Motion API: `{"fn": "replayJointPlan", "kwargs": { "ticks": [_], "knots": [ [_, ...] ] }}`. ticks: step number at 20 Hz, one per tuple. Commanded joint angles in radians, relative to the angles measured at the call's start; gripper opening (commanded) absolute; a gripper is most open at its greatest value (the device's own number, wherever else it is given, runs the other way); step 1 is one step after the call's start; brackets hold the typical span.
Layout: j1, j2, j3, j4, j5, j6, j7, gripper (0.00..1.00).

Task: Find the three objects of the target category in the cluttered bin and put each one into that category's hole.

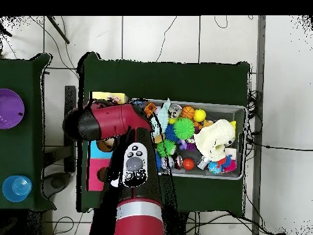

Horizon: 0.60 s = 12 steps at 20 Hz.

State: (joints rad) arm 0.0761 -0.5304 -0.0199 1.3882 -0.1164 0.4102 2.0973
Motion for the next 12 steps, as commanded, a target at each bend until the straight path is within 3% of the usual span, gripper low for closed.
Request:
{"fn": "replayJointPlan", "kwargs": {
  "ticks": [1, 12],
  "knots": [
    [-0.01, 0.038, 0.012, 0.149, -0.072, 0.087, 0.001, 0.0],
    [-0.008, 0.031, -0.002, 0.136, -0.083, 0.111, -0.02, 0.0]
  ]
}}
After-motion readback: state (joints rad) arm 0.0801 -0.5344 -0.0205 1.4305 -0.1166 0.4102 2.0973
